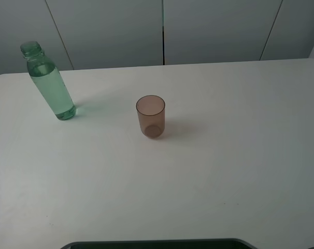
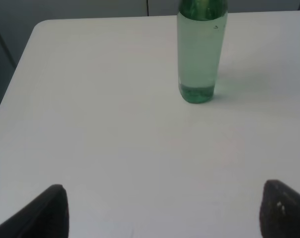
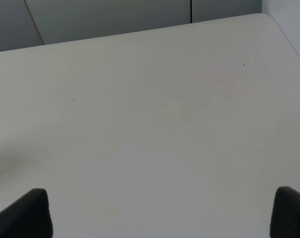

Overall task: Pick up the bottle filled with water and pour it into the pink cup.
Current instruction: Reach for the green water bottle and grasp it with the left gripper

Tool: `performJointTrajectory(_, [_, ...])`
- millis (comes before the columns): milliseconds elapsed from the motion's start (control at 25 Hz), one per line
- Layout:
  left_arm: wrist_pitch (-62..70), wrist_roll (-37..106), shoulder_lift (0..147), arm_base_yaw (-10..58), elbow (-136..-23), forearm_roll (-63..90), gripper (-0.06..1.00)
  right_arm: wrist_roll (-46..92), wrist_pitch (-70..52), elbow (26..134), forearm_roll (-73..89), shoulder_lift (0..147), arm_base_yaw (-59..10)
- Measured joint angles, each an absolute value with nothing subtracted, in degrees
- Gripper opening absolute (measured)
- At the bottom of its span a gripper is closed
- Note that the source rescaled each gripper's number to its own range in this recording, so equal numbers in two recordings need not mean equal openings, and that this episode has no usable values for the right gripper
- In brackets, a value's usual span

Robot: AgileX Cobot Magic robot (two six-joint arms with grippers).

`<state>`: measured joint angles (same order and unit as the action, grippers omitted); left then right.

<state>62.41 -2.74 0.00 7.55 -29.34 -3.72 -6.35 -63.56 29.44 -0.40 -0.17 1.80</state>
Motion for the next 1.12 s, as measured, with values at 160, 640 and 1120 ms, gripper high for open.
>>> performJointTrajectory(160, [62.41, -2.74, 0.00, 7.55, -29.34, -3.72, 0.93, -6.35, -63.56, 29.44, -0.40, -0.17, 1.80])
performJointTrajectory(640, [62.41, -2.74, 0.00, 7.55, -29.34, -3.72, 0.93, -6.35, -63.56, 29.44, -0.40, -0.17, 1.80])
performJointTrajectory(1120, [62.41, -2.74, 0.00, 7.55, -29.34, -3.85, 0.93, -6.35, -63.56, 29.44, -0.40, -0.17, 1.80])
